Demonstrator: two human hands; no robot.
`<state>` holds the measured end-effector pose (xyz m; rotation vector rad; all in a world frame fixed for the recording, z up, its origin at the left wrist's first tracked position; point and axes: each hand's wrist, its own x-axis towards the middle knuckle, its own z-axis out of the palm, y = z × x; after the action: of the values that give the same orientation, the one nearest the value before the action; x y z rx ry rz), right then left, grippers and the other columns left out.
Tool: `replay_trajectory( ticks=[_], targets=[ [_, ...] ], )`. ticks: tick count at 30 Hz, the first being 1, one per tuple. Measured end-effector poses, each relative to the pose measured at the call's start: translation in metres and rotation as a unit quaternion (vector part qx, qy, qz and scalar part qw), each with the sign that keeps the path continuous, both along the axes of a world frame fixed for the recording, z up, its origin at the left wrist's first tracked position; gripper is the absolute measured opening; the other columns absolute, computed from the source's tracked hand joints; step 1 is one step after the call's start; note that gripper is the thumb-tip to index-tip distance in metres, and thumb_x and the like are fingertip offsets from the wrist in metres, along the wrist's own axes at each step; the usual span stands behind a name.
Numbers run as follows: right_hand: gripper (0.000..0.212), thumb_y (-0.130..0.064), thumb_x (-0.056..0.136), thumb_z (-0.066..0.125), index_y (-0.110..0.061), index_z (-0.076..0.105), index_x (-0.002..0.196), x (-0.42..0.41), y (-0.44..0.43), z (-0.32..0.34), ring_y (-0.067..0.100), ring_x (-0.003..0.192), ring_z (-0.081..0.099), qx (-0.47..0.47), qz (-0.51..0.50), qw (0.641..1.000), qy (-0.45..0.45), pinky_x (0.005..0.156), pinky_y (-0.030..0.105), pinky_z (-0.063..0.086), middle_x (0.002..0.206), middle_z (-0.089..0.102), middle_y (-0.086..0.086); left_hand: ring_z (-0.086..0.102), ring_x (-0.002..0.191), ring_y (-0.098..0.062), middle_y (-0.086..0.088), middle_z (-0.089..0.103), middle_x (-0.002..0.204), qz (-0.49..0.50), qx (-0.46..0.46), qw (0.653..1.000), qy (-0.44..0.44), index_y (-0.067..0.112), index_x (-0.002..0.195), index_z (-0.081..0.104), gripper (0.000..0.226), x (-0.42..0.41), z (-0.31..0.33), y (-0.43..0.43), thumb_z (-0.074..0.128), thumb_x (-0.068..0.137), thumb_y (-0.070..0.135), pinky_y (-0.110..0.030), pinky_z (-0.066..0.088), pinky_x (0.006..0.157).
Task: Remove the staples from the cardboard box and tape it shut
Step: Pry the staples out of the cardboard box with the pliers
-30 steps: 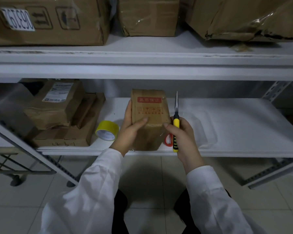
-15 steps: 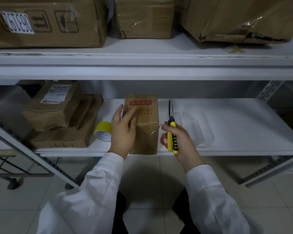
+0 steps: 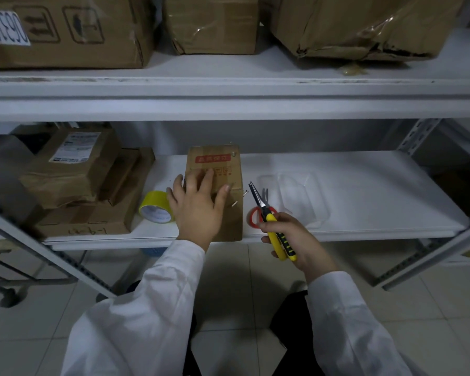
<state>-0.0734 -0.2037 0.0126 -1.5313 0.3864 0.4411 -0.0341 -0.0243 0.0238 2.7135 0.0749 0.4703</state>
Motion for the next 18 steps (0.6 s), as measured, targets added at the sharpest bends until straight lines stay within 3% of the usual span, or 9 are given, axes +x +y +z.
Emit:
replay_trajectory(
  ticks=[3,8,12,18],
  targets=[
    [0.036,-0.023,0.081,0.068,-0.021,0.052,0.113,-0.002,0.000,0.002,0.025,0.104,0.058,-0.008,0.005,1.000,0.001,0.085,0.040,0.046,0.107,0.059,0.006,0.038,0.127,-0.038,-0.011,0.052,0.134,0.009,0.030,0.999,-0.016,0.019,0.131,0.053,0.074,-0.002,0.002,-0.002,0.017,0.083,0.061,-0.055,0.025,0.107],
    [0.044,-0.025,0.077,0.072,-0.019,0.054,0.118,-0.006,0.000,0.003,0.022,0.097,0.060,-0.020,0.011,1.000,0.021,0.080,0.038,0.047,0.105,0.061,0.005,0.032,0.130,-0.033,-0.007,0.045,0.140,0.008,0.057,0.998,0.024,0.024,0.140,0.041,0.077,-0.003,0.007,-0.002,0.008,0.082,0.063,-0.050,0.016,0.109],
    [0.046,-0.025,0.077,0.073,-0.018,0.055,0.118,-0.010,0.003,0.005,0.021,0.095,0.062,-0.025,0.009,0.999,0.030,0.075,0.036,0.047,0.107,0.063,0.006,0.024,0.136,-0.031,-0.007,0.038,0.144,0.003,0.077,0.996,0.049,0.033,0.144,0.031,0.054,-0.007,0.009,-0.002,0.022,0.095,0.055,-0.052,0.011,0.111],
    [0.045,-0.028,0.075,0.076,-0.018,0.058,0.115,-0.013,0.007,0.009,0.020,0.088,0.063,-0.054,-0.024,0.998,0.005,0.063,0.029,0.045,0.107,0.062,0.006,0.009,0.142,-0.030,-0.008,0.025,0.150,-0.002,0.002,0.997,0.073,0.039,0.143,0.032,0.046,-0.009,0.011,-0.007,0.027,0.098,0.048,-0.055,0.002,0.114]
  ],
)
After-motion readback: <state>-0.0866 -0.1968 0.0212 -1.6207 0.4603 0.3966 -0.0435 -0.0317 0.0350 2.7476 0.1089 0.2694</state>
